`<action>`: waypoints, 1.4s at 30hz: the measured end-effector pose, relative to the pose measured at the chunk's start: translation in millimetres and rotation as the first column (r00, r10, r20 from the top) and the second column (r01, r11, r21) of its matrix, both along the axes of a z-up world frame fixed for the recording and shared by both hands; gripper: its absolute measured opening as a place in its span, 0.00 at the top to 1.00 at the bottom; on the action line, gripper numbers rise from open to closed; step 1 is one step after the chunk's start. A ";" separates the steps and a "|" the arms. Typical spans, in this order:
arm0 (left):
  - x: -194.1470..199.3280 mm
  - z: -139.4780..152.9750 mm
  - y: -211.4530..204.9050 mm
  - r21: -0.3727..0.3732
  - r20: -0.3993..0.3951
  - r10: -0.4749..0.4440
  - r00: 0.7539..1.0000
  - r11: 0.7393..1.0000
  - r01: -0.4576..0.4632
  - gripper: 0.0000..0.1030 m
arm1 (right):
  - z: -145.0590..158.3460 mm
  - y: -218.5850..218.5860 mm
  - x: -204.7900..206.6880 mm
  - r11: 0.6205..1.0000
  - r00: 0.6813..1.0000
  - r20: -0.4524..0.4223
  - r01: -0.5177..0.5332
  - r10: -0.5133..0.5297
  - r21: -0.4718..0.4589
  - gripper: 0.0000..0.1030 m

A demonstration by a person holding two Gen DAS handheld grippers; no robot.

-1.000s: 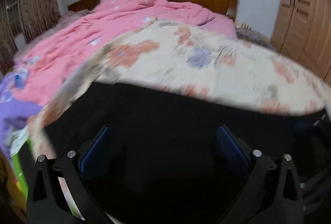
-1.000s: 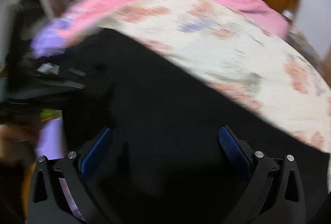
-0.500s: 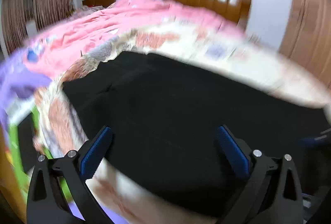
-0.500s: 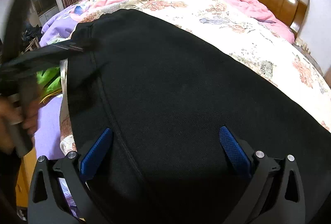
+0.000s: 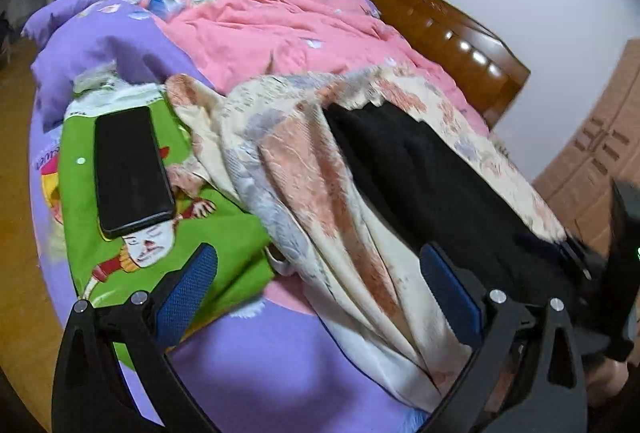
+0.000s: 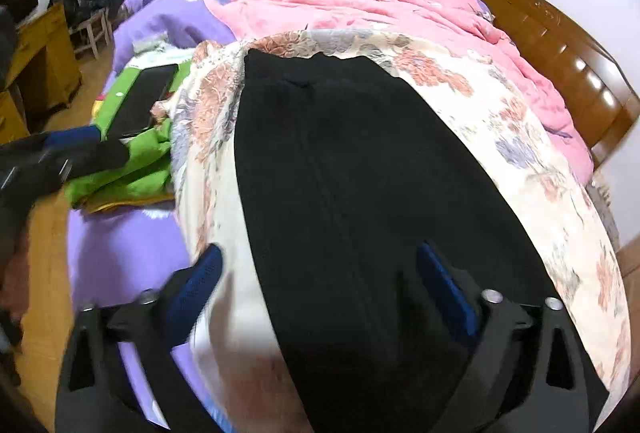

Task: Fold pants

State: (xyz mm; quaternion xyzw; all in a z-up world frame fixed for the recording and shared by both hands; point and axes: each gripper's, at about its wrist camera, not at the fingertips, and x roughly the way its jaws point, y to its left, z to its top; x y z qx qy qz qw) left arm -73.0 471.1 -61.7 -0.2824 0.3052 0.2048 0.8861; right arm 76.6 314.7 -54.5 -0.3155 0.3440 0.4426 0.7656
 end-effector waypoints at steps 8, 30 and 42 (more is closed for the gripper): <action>46.4 -4.0 -11.6 -0.106 0.091 -0.142 0.986 0.983 0.151 0.02 | -16.4 6.1 7.8 1.000 0.999 -0.053 -0.011 0.013 0.026 0.25; 81.1 15.5 34.6 -0.357 0.222 -0.119 0.968 0.914 0.194 0.02 | -6.2 -21.4 56.0 0.942 0.924 -0.380 0.101 0.031 0.321 0.70; 165.2 -19.9 41.0 -0.407 0.058 -0.143 0.988 0.901 0.154 0.31 | -5.8 -23.2 55.3 0.938 0.921 -0.386 0.097 0.042 0.333 0.69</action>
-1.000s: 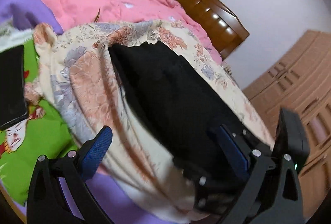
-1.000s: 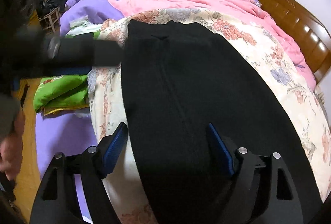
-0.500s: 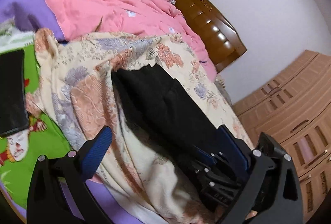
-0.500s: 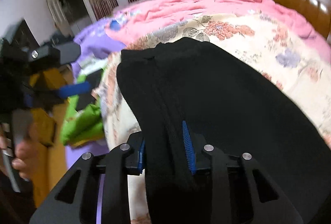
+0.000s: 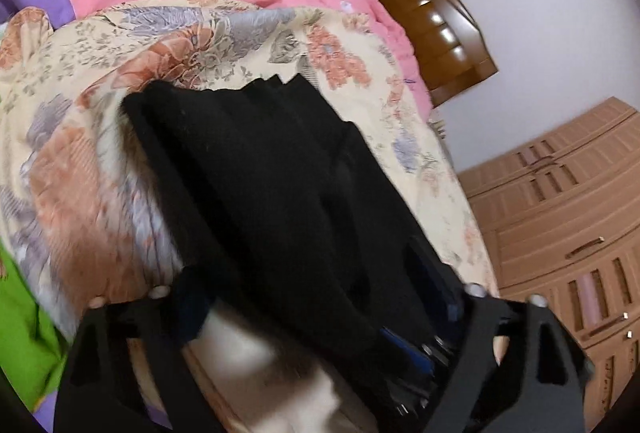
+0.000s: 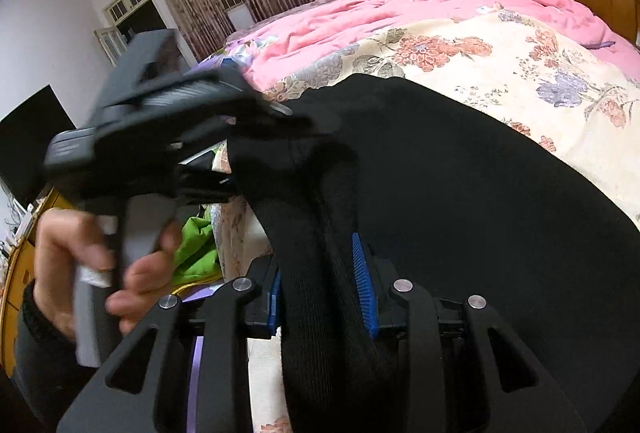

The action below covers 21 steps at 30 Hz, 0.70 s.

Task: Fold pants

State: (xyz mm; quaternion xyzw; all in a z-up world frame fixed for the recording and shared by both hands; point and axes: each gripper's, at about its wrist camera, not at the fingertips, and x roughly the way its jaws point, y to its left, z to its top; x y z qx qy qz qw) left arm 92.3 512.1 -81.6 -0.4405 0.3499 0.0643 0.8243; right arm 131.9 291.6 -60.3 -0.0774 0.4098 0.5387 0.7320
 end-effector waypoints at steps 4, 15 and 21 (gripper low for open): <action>5.3 -14.3 4.1 0.065 -0.016 0.023 1.000 0.998 -0.022 0.60 | 3.4 -7.4 0.8 1.000 0.998 -0.062 -0.016 0.016 0.001 0.39; -15.9 -1.5 -8.1 0.140 0.128 0.018 0.992 0.989 -0.036 0.70 | -2.0 -88.4 -1.5 0.959 0.970 0.212 0.165 -0.116 -0.229 0.27; -33.0 69.6 -66.6 0.350 0.275 -0.084 0.958 0.937 -0.018 0.71 | 12.3 -89.8 5.6 0.960 0.968 0.215 0.176 -0.128 -0.219 0.27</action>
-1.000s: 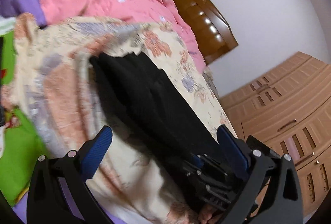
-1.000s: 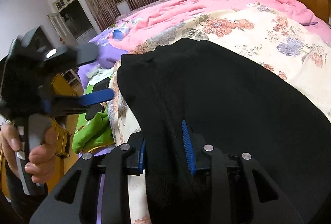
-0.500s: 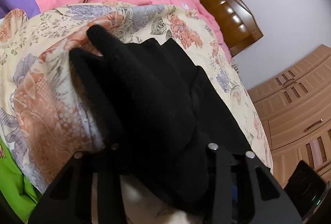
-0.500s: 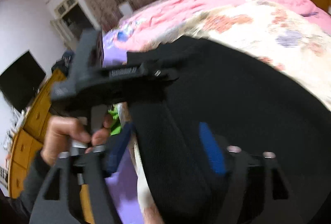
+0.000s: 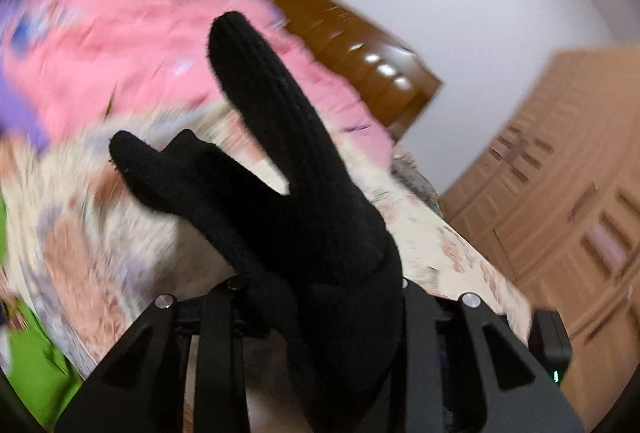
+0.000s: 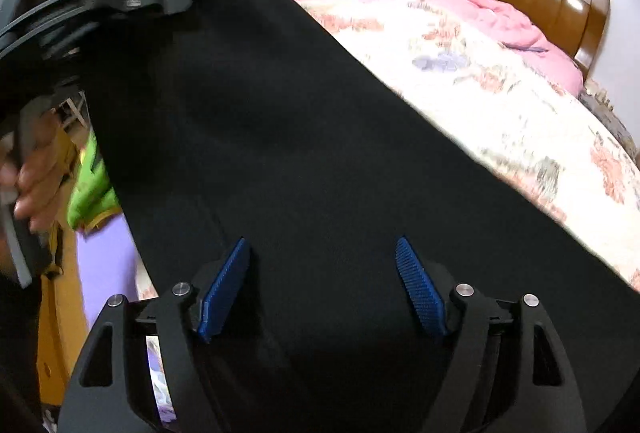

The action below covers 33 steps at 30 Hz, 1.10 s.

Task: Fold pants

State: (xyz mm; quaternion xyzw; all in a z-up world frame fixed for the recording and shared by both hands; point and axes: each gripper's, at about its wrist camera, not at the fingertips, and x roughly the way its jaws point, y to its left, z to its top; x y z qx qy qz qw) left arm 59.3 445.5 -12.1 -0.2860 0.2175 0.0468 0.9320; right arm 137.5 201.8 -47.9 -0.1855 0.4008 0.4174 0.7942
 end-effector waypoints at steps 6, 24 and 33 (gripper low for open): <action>-6.9 40.7 -61.2 0.179 0.068 -0.112 0.991 0.979 0.099 0.71 | -16.9 18.1 25.7 0.997 1.000 0.008 0.003 -0.002 -0.079 0.19; 6.9 14.1 -320.5 0.554 -0.091 -0.427 0.900 0.729 0.402 0.72 | -6.7 -358.8 46.2 0.588 0.765 -0.542 0.628 -0.347 0.510 0.16; -8.2 -67.4 -398.3 0.743 -0.283 -0.454 0.845 0.453 0.493 0.20 | -14.0 -375.2 27.4 0.583 0.768 -0.574 0.613 -0.283 0.533 0.16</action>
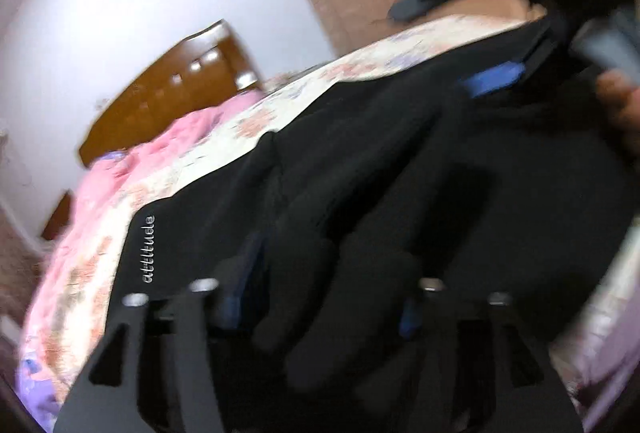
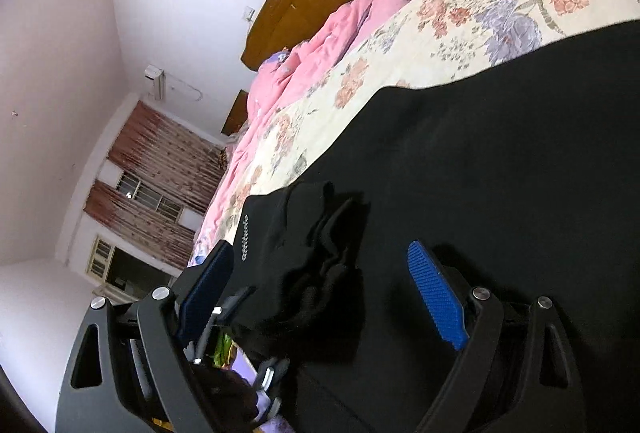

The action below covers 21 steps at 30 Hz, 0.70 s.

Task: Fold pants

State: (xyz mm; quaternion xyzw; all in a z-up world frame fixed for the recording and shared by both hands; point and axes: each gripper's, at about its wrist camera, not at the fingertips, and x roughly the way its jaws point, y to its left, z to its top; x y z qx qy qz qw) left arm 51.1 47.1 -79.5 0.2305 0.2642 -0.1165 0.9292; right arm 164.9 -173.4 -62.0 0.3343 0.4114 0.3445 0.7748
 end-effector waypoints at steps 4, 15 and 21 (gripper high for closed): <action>-42.2 31.4 27.0 -0.108 0.110 -0.039 0.993 0.993 0.050 0.04 | 12.7 -5.5 -13.6 0.999 0.999 0.045 0.031 -0.029 -0.036 0.16; -57.2 34.4 170.6 -0.245 0.007 0.262 0.965 0.936 -0.252 0.04 | 16.8 69.8 -65.6 0.959 0.966 0.077 -0.230 0.245 -0.166 0.42; -41.1 16.3 165.3 -0.198 -0.019 0.265 0.964 0.944 -0.264 0.04 | 0.1 79.6 -52.8 0.972 0.977 0.039 -0.203 0.209 -0.121 0.49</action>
